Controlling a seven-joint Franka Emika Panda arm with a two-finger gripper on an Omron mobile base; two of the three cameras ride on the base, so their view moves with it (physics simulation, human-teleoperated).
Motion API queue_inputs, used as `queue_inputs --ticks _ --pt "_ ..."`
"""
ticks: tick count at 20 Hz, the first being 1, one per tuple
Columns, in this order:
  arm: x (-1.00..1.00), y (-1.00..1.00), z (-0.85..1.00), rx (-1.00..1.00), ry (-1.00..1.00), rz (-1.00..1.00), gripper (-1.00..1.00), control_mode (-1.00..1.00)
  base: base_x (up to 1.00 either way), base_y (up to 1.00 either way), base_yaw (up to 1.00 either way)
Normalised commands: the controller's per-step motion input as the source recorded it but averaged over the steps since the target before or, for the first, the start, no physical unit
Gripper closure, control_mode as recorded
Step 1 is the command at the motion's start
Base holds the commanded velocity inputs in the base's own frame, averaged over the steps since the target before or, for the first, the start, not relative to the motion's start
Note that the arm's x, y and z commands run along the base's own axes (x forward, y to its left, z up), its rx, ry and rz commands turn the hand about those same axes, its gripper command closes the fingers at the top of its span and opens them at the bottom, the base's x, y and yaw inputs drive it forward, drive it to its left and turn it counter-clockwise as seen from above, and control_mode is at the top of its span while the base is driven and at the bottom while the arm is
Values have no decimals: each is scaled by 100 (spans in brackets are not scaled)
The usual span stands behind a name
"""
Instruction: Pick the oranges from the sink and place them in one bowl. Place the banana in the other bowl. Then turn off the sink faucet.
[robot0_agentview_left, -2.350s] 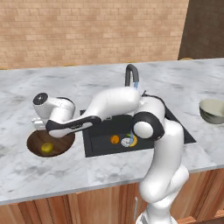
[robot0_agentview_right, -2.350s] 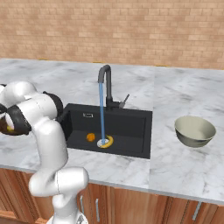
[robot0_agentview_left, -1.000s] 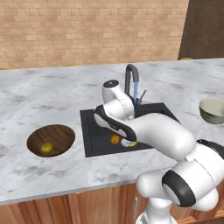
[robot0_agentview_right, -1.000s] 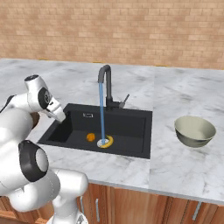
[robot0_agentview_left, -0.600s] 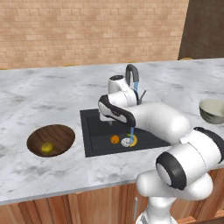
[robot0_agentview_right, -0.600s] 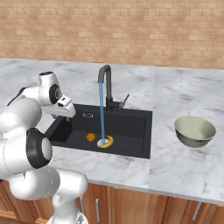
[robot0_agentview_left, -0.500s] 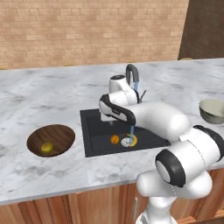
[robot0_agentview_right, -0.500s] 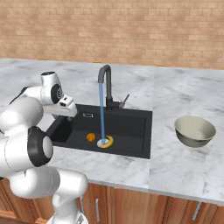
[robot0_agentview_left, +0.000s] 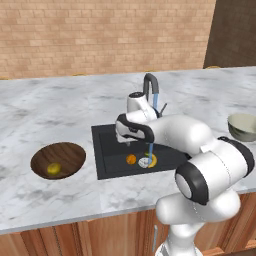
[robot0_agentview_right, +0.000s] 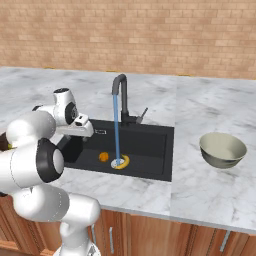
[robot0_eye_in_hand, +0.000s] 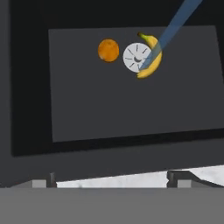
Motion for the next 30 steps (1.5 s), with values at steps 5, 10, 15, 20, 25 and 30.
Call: queue_inputs --ticks 5,10,15,20,25,30 --pt "15 -5 -38 0 -1 0 -100 -100 0 0 0" --pt "7 -1 -40 0 0 0 -100 -100 0 0 0" --pt "11 -1 -40 1 0 0 -100 -100 0 0 0" --pt "14 -8 -37 2 0 0 -100 -100 0 0 0" --pt "17 -21 -10 3 0 0 -100 -100 0 0 0" --pt "19 -12 -14 4 0 0 -100 -100 0 0 0"
